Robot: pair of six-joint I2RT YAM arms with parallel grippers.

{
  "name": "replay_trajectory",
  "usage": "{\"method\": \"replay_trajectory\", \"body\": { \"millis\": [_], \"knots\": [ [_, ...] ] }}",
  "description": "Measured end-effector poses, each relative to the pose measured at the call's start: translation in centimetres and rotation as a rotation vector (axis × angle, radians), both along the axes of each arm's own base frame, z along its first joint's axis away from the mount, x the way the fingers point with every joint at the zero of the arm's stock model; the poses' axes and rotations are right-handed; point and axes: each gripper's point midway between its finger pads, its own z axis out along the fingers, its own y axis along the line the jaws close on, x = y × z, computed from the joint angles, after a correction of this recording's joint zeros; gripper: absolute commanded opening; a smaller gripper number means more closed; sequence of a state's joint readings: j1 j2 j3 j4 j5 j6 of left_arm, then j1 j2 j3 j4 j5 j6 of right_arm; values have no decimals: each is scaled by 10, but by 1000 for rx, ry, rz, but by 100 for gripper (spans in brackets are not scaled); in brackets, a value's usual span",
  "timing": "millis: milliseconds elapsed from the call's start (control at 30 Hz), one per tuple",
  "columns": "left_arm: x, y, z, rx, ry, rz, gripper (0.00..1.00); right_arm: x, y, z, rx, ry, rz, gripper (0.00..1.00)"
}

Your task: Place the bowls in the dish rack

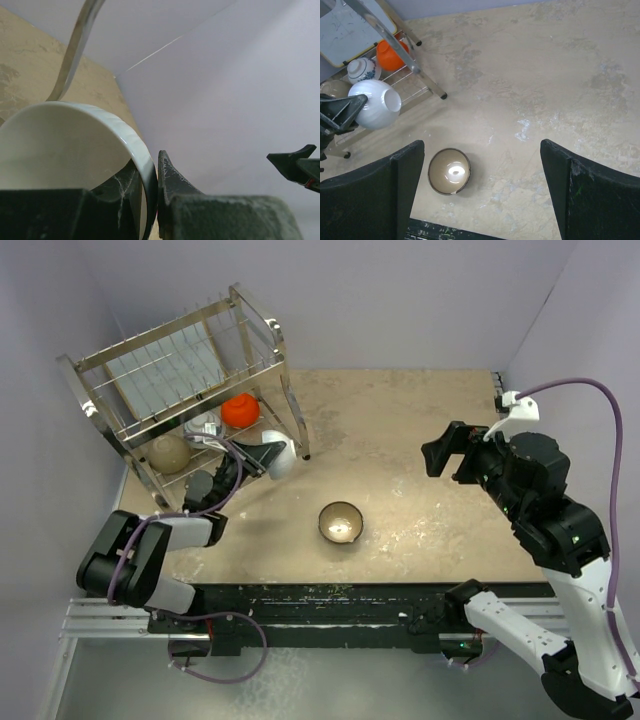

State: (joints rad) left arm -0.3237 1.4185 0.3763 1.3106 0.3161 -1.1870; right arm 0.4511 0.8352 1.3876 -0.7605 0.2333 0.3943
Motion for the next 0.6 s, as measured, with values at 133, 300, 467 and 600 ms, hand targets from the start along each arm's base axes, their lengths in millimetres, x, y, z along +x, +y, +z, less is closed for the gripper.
{"method": "replay_trajectory", "body": {
  "millis": [133,300,467,600],
  "knots": [
    [14,13,-15,-59,54,11,0,-1,-1,2,0,-2,-1,99],
    [22,21,-29,-79,105,17,0,-1,-1,3,-1,-3,-4,99],
    [33,29,-15,-100,72,27,0,0,-2,2,-3,-3,-10,99],
    [49,34,-6,-125,53,31,0,0,-2,2,-4,-2,-10,99]
  ]
}}
